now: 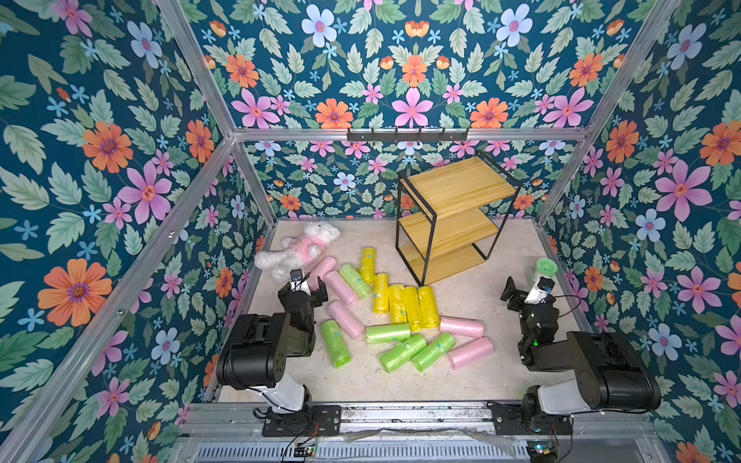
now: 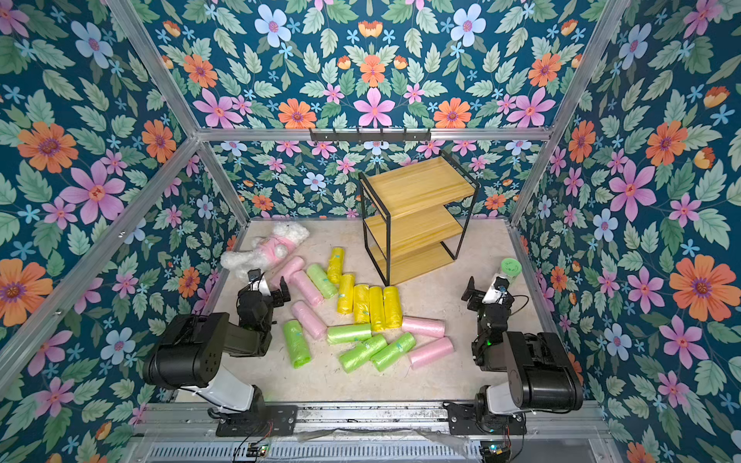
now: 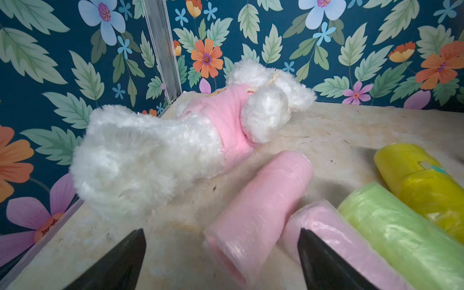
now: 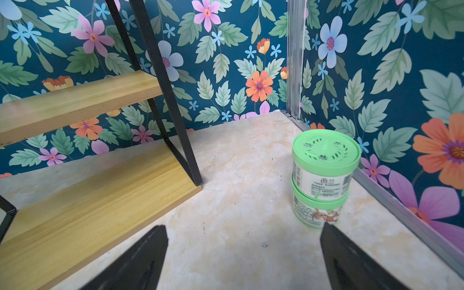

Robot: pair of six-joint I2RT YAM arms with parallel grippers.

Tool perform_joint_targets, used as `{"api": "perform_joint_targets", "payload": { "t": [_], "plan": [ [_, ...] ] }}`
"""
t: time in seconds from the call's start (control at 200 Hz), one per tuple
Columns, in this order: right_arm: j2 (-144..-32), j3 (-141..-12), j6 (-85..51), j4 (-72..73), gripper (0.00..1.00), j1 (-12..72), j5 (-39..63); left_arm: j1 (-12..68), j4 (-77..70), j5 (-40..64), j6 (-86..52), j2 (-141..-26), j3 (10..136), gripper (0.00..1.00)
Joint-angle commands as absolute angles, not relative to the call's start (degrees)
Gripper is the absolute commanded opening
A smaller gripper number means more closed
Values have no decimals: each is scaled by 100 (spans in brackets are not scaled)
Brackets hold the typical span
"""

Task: Sort the rolls of trash bags by color and place them on the shelf
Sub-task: Adjust the shelf at the center of the board.

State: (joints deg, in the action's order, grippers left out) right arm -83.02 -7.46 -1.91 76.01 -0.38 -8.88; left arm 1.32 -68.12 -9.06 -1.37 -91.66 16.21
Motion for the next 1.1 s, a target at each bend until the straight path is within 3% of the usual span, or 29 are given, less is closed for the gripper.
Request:
{"api": "perform_joint_targets", "payload": {
  "t": [0.0,0.825,0.915,1.095],
  "plan": [
    [-8314,-781,-240,7664,99,-34,-852,123,-6996,-945,-167,-9158,1608,99],
    [-8261,-712,-277,7803,99,-19,-1069,126,-7036,-942,-167,-9143,1592,99],
    [-7802,-618,-397,7566,99,-15,-1388,124,-7034,-954,-176,-8840,1505,100],
    [-5937,-517,-995,6317,99,-15,-2154,128,-5303,-1514,-747,-7261,1707,99]
  ]
}}
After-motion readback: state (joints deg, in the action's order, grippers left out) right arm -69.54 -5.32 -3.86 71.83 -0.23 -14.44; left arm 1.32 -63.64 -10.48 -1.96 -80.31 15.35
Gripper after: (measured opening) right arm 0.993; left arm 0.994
